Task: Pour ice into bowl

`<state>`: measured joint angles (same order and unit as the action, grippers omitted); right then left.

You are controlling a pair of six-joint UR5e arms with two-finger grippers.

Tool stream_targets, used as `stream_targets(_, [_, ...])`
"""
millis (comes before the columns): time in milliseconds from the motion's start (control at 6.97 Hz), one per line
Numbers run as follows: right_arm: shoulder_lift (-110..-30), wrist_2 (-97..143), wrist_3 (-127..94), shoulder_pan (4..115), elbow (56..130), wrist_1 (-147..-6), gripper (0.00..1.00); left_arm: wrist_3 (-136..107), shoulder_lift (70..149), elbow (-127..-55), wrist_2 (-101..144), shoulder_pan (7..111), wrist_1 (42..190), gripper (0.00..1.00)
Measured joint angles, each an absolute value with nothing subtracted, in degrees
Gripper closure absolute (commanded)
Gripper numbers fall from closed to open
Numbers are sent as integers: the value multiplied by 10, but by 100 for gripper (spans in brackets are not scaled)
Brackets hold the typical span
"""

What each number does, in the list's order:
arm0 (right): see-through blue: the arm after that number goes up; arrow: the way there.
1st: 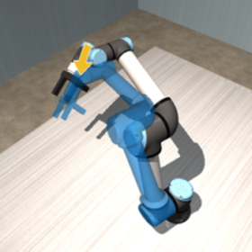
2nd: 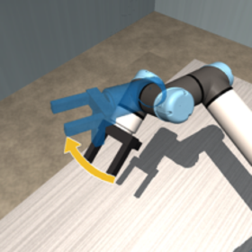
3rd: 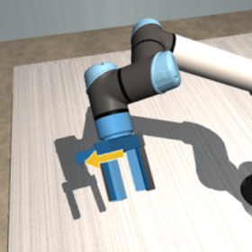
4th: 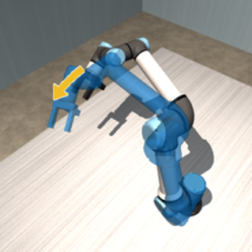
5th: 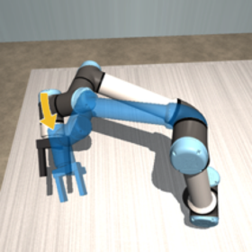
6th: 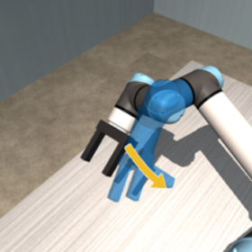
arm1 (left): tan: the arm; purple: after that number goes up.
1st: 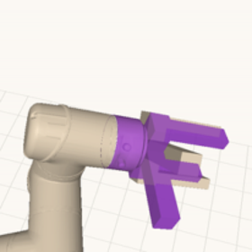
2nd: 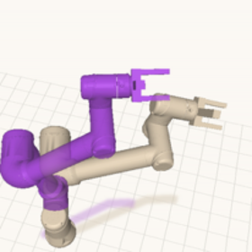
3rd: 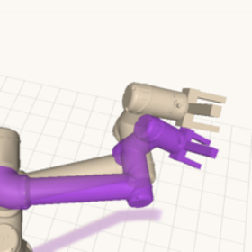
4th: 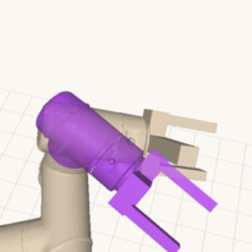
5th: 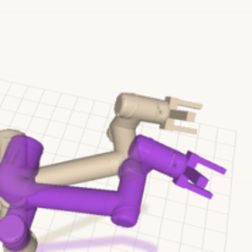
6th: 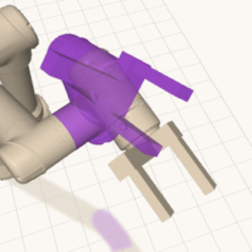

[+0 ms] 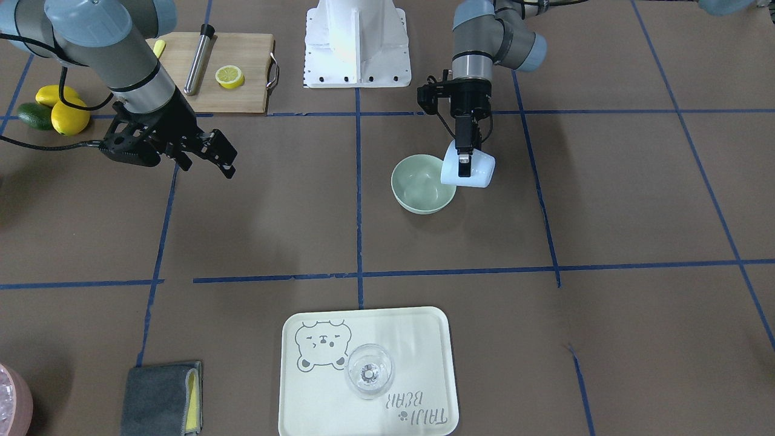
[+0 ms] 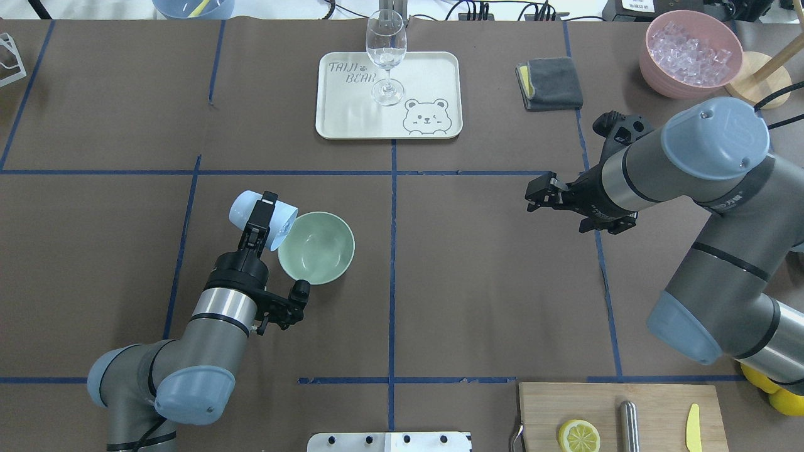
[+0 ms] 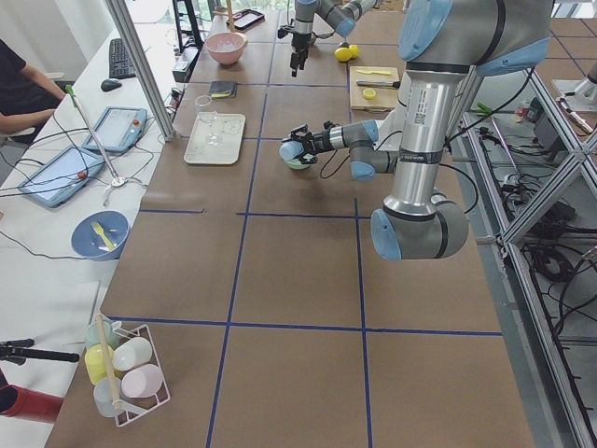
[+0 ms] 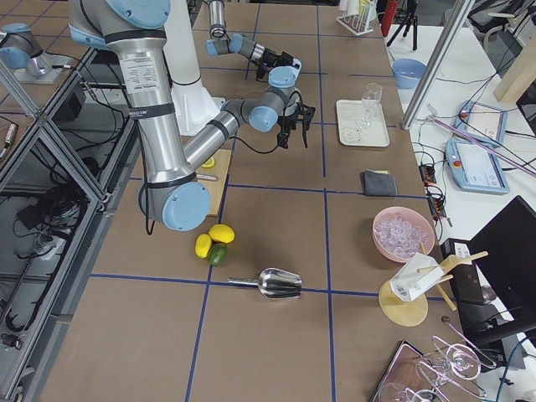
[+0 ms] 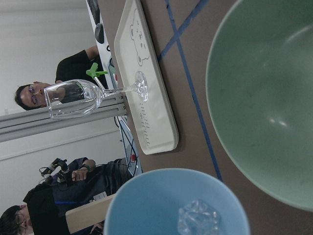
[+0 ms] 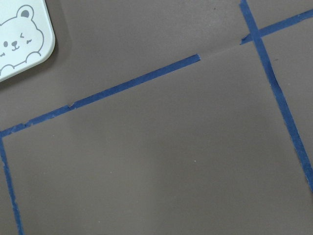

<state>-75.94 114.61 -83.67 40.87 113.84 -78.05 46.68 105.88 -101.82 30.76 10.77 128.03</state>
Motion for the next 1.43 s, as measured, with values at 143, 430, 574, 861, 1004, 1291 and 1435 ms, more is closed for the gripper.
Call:
stream_targets(143, [-759, 1146, -837, 409, 1138, -780, 0, 473, 1061, -1025, 308, 107, 1252, 100])
stream_targets(430, [-759, 1146, -837, 409, 1137, -780, 0, 477, 1068, -1030, 308, 106, 1210, 100])
stream_targets(574, [-759, 1146, -837, 409, 1137, -780, 0, 477, 1075, -1029, 308, 104, 1190, 100])
stream_targets(861, [-759, 1146, -837, 408, 1137, -780, 0, 475, 1080, -1034, 309, 104, 1179, 100])
stream_targets(1004, [-759, 1146, -837, 408, 1136, -780, 0, 463, 1081, -1043, 310, 104, 1180, 100])
stream_targets(1291, [-759, 1146, -837, 408, 1134, -780, 0, 376, 1075, -1071, 315, 108, 1182, 100])
stream_targets(1435, [-759, 1146, -837, 408, 1134, -779, 0, 286, 1063, -1077, 325, 111, 1183, 100])
